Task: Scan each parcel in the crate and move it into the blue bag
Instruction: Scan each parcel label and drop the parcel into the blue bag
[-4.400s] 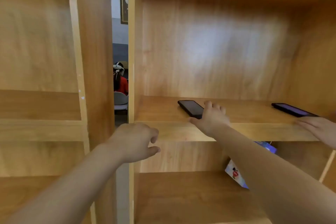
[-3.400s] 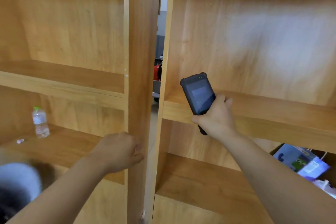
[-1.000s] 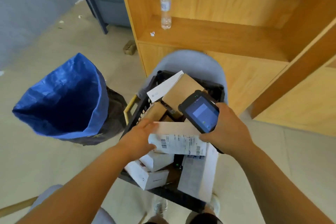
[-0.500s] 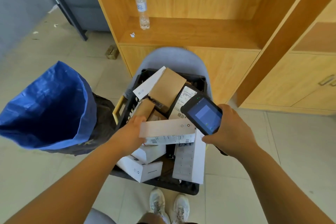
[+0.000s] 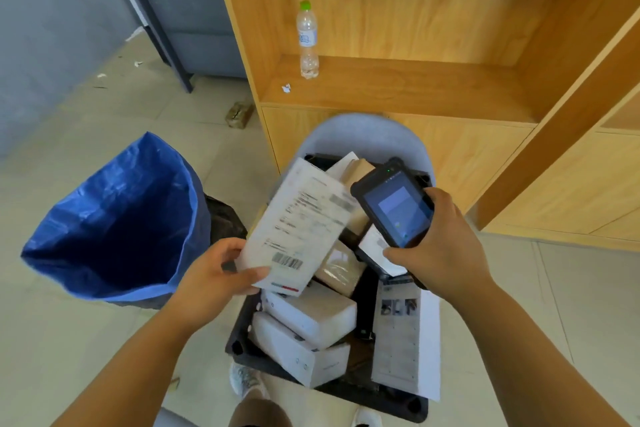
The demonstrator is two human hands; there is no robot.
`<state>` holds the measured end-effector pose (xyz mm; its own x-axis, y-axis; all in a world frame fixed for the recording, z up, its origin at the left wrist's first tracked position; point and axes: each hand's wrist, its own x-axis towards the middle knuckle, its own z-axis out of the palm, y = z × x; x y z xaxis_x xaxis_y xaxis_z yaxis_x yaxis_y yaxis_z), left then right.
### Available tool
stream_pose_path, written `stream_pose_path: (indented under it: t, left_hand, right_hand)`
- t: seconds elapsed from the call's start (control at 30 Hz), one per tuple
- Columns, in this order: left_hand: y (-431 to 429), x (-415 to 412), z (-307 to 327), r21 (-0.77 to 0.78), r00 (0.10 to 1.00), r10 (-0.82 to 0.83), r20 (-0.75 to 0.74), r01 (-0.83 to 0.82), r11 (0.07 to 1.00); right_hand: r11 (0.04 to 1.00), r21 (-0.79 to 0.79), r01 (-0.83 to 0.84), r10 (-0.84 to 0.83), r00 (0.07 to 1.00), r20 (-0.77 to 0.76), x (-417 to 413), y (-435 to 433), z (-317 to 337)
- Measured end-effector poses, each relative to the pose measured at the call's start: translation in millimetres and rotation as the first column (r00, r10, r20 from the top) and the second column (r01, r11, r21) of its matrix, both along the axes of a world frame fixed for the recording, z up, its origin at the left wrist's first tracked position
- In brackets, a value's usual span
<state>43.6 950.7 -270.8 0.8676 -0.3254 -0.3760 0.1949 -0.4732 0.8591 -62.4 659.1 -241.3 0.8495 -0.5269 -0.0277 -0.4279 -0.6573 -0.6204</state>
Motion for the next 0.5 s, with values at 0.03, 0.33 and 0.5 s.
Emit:
stream_pose_path:
  t: [0.03,0.33,0.5]
  left_hand:
    - [7,11,1,-0.047,0.998,0.058,-0.018,-0.059,0.997]
    - [83,143,-14,-0.117,0.990,0.136,0.024,-0.132,0.984]
    - [129,206,-29,-0.050,0.997,0.041,0.066,-0.038,0.998]
  right_hand:
    - [1.000,-0.008,-0.003,0.004,1.000,0.014,11,8,1]
    - [0.999,-0.052,0.005,-0.006,1.000,-0.018,122,112,-5]
    - [0.993,-0.111,-0.041,0.016,0.977,-0.214,170,175,-9]
